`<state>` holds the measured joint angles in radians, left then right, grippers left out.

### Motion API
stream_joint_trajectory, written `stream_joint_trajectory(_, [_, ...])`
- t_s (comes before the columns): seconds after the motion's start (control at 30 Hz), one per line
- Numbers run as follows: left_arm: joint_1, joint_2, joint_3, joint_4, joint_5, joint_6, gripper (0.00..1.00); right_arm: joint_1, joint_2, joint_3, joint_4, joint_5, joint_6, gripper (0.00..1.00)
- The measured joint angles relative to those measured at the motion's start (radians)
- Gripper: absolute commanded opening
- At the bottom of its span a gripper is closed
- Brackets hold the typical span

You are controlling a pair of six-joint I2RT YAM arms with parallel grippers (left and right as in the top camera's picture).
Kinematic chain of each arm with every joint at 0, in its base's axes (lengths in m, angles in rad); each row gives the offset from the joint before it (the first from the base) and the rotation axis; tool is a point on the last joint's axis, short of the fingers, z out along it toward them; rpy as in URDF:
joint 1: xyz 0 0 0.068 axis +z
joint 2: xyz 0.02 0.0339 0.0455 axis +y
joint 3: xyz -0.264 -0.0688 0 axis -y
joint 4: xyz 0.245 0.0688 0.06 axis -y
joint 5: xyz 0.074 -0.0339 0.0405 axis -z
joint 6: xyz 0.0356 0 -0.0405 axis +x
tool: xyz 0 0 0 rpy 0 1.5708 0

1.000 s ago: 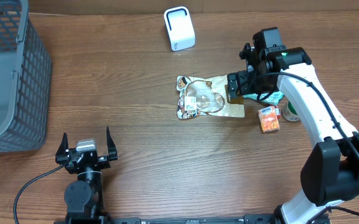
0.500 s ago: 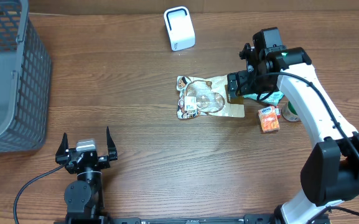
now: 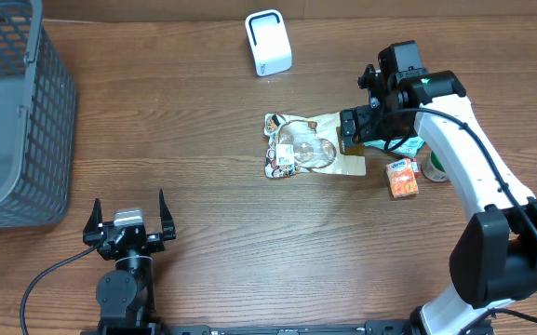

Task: Scan the item barcode

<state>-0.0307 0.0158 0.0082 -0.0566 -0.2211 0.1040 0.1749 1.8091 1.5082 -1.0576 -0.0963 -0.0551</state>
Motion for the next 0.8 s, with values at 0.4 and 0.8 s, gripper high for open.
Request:
stream_joint_trajectory(0.4, [0.0, 0.0, 0.0, 0.0, 0.0, 0.0, 1.0, 0.003, -0.218, -0.006, 0.0, 0.0, 0.0, 1.0])
stream_joint_trajectory(0.8, [0.0, 0.0, 0.0, 0.0, 0.0, 0.0, 1.0, 0.003, -0.547, -0.006, 0.0, 0.0, 0.0, 1.0])
